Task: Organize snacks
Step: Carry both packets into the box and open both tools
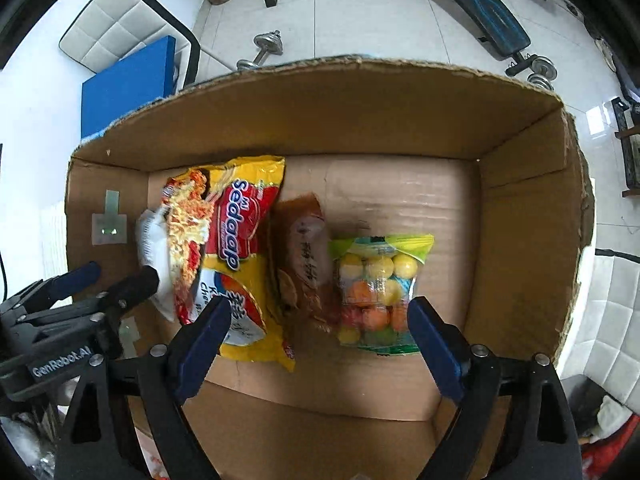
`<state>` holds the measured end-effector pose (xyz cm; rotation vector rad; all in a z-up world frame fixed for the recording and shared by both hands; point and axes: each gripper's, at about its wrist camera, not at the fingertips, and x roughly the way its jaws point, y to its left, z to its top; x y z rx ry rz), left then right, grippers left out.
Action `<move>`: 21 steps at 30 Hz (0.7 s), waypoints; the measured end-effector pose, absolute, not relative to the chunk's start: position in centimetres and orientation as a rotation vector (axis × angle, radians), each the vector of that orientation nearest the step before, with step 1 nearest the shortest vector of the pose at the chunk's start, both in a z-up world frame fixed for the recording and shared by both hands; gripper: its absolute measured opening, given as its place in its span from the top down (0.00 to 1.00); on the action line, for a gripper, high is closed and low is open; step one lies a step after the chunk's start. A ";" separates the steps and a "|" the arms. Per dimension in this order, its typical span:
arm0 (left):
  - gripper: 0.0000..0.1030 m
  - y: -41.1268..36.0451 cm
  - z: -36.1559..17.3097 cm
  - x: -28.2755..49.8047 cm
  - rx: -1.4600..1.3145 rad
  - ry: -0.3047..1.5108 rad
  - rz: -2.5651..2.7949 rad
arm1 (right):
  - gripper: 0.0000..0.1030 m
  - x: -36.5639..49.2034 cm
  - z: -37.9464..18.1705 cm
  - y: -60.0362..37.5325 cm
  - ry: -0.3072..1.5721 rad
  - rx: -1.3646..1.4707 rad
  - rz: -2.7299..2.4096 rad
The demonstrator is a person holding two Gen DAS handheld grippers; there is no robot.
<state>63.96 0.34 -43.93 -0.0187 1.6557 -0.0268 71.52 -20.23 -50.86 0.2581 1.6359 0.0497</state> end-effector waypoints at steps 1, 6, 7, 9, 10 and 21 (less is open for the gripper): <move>0.13 0.4 -43.8 63.9 -0.018 1.653 -0.025 | 0.10 71.5 -50.8 -20.4 1.637 0.260 0.048; 0.13 0.2 -42.1 62.4 -0.064 1.600 -0.032 | 0.10 70.3 -49.8 -20.9 1.633 0.242 0.036; 0.13 0.3 -41.8 62.1 -0.066 1.587 -0.027 | 0.10 69.9 -49.6 -20.9 1.629 0.236 0.036; 0.13 0.2 -41.0 61.2 -0.057 1.556 -0.022 | 0.10 69.2 -49.3 -20.8 1.630 0.229 0.036; 0.13 0.1 -40.7 60.8 -0.053 1.544 -0.020 | 0.10 68.8 -49.1 -20.8 1.627 0.225 0.035; 0.13 0.3 -36.6 55.8 -0.041 1.386 -0.010 | 0.10 63.2 -44.6 -20.0 1.496 0.172 -0.004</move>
